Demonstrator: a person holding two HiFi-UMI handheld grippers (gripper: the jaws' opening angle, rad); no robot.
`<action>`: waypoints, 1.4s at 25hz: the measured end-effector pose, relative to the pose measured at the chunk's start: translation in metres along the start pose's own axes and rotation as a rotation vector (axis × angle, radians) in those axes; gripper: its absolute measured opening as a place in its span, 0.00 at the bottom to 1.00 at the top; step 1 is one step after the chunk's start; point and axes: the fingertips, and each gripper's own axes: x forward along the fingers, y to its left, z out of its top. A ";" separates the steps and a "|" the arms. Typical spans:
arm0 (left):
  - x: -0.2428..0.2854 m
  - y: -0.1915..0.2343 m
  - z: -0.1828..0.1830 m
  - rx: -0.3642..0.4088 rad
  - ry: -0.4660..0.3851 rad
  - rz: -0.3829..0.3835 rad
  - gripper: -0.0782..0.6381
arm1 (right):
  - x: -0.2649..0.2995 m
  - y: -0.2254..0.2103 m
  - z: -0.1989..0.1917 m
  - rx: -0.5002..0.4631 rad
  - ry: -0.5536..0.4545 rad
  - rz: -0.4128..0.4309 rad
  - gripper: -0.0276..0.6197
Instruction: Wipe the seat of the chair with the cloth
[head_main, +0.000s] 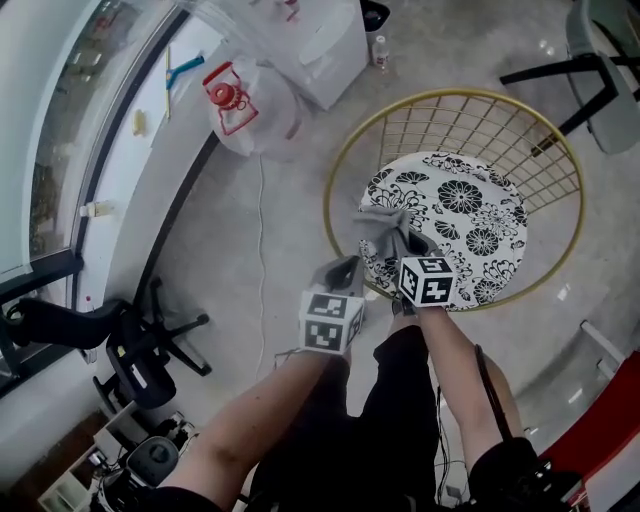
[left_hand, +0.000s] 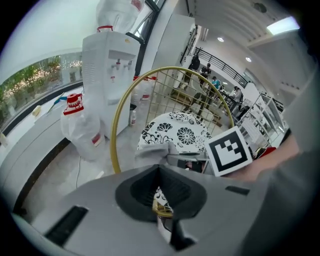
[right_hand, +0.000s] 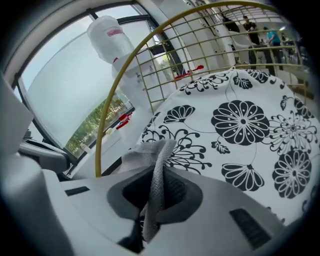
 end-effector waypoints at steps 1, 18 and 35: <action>0.002 -0.003 0.001 0.004 0.002 -0.006 0.12 | -0.001 -0.006 -0.002 -0.001 0.006 -0.013 0.08; 0.044 -0.084 0.025 0.100 0.031 -0.086 0.12 | -0.078 -0.137 -0.007 0.038 0.024 -0.234 0.08; 0.055 -0.211 0.063 0.183 0.055 -0.169 0.12 | -0.214 -0.276 0.014 0.089 0.002 -0.453 0.08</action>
